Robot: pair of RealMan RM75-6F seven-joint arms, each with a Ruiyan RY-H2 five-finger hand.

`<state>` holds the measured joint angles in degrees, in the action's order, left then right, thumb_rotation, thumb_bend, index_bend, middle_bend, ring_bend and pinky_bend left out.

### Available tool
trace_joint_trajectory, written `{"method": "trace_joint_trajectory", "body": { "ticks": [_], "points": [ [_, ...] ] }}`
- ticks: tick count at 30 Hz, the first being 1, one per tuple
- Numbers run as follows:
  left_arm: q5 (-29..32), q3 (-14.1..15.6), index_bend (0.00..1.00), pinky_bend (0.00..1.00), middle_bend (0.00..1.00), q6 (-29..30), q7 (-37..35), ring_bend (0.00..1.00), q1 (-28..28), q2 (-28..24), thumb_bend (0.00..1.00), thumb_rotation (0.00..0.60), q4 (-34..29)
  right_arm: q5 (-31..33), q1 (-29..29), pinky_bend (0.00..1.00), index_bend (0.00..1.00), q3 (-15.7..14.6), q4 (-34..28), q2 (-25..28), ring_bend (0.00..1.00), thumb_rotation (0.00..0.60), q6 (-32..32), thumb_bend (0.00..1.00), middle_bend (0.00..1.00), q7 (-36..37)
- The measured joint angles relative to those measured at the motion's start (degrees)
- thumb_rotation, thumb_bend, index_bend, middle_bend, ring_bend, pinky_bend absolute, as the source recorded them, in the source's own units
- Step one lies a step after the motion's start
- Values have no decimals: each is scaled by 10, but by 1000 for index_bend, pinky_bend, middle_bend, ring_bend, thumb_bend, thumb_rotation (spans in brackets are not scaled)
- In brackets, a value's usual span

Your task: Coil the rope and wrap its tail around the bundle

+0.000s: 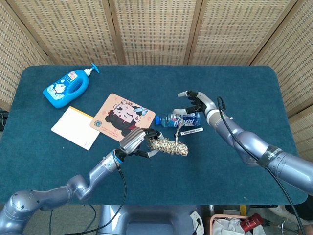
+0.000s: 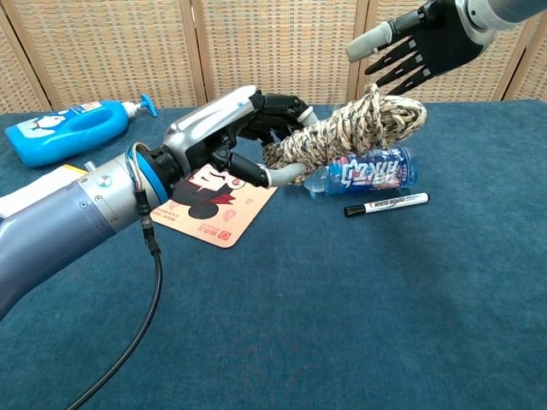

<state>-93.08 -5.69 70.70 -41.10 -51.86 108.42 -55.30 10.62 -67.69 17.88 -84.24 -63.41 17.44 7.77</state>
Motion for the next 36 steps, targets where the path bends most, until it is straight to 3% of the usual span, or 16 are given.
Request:
{"method": "trace_joint_trajectory", "body": {
  "ticks": [7,14,21,26,31,36],
  "points": [
    [4,-7,652,533,538,7,-4,454,2,3,818,600,-1,-17,-18,0,0,-26,8,10,0,600,-6,0,0,40],
    [12,-22,652,533,538,15,0,454,2,-8,818,600,-12,-113,10,0,0,-3,-15,13,0,600,69,0,0,53],
    [18,-33,652,533,538,14,22,454,2,-30,819,600,-29,-322,103,0,0,35,-46,4,0,600,185,0,0,91],
    [18,-33,652,533,538,17,48,454,8,-56,826,600,-52,-505,178,0,0,36,-42,-11,0,600,255,0,0,137],
    [18,-29,652,533,538,24,53,454,19,-73,829,600,-67,-689,254,0,5,6,-3,-41,0,600,365,0,0,155],
    [14,-23,653,533,538,34,58,454,29,-90,829,600,-78,-827,315,0,8,-59,52,-71,0,600,499,0,0,83]
  ]
}}
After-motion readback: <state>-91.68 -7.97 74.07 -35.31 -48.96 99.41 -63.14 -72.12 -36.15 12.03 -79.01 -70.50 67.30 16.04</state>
